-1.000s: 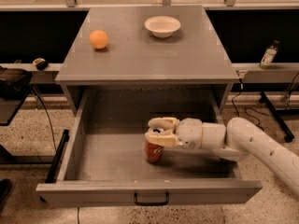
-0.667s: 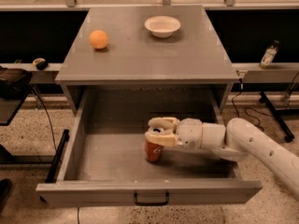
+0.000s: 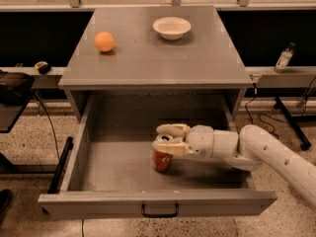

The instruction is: Place coke can into top drawer

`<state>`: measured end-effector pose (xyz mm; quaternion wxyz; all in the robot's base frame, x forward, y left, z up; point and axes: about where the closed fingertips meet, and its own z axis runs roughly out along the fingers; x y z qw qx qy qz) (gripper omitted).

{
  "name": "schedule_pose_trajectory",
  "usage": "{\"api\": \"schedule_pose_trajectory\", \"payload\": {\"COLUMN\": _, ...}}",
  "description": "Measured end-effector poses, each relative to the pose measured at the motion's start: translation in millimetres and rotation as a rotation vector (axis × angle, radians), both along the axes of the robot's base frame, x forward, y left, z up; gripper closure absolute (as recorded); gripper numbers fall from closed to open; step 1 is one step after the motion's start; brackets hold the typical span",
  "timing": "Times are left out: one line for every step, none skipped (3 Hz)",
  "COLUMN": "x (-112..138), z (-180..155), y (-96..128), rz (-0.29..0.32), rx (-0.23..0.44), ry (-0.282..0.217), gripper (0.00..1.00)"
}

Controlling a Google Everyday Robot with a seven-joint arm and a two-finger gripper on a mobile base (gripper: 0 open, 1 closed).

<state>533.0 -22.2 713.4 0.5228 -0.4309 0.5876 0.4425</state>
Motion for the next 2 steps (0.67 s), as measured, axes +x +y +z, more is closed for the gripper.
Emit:
{"api": "schedule_pose_trajectory", "payload": {"x": 0, "z": 0, "y": 0, "rz": 0.0, "rx": 0.0, "ry": 0.0, "gripper": 0.04}}
{"api": "schedule_pose_trajectory", "payload": {"x": 0, "z": 12, "y": 1, "rz": 0.023, "rx": -0.077, "ry": -0.014, "gripper": 0.0}}
